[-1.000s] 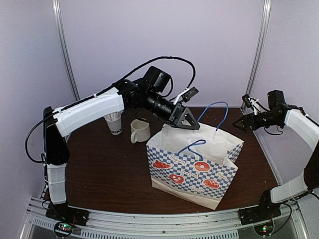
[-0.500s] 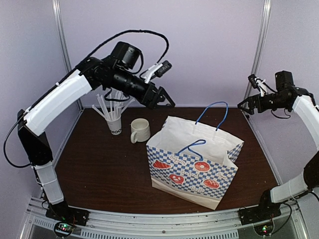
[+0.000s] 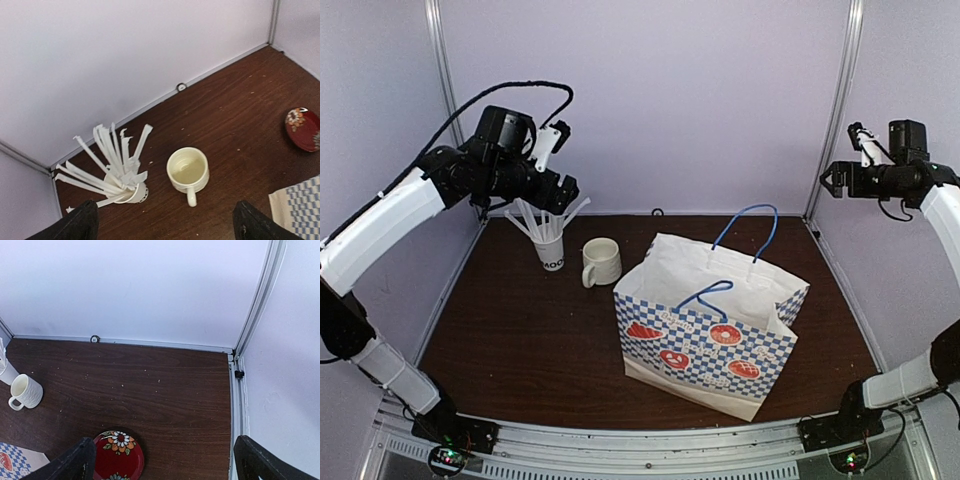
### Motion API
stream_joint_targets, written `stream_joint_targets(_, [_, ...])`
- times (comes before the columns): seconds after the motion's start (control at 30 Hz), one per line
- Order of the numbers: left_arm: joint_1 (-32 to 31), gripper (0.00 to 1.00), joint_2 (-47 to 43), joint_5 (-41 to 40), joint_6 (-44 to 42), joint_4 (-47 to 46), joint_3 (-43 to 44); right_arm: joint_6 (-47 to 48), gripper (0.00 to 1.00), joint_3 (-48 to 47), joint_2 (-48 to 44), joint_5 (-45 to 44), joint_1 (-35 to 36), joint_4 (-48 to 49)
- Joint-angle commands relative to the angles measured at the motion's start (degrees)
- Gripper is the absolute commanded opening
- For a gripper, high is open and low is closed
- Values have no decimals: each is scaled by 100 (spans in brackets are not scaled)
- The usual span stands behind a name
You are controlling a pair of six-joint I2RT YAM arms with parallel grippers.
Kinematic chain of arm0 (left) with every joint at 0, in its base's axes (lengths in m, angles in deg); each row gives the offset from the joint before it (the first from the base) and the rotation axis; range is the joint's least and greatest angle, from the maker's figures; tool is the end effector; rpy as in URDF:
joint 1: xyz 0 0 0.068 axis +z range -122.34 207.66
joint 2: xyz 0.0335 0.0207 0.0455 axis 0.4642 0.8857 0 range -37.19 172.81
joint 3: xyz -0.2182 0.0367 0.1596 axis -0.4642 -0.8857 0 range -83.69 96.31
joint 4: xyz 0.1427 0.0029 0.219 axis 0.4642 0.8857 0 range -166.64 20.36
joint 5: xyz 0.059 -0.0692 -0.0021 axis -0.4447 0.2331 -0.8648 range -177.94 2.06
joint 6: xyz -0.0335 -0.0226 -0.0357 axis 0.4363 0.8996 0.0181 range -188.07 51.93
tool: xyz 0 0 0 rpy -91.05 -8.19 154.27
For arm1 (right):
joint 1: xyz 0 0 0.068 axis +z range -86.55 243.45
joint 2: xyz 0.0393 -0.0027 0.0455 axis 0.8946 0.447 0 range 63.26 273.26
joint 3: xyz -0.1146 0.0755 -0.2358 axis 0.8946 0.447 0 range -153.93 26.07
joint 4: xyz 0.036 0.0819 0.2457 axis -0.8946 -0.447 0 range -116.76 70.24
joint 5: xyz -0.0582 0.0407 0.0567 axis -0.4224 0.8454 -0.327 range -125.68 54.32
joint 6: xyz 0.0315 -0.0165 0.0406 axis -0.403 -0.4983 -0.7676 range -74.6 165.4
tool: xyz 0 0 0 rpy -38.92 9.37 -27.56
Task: Pack the takeout coffee
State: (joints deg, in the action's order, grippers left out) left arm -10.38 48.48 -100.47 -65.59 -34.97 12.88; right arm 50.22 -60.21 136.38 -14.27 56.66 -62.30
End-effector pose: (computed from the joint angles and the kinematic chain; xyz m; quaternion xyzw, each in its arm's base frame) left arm 0.2590 -0.1928 0.4264 0.2125 0.8394 -0.0810 0.4937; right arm 0.2613 -0.0179 0.4277 -0.0791 0.8498 0.1094 0.5096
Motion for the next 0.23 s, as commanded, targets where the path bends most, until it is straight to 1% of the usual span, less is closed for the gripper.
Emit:
stream_joint_targets(0.0, [343,98,-77,-1067,611,-848,-455,-282,99,-238,-275,-165,-20,69])
stream_joint_targets(0.07, [445,98,-101,-1107,774,-857,-529,-264,99,-221,-310,-77,-20,40])
stream_joint_targets(0.2, [469,98,-130,-1192,785,-891,-640,-245,99,-207,-370,179,-23,-22])
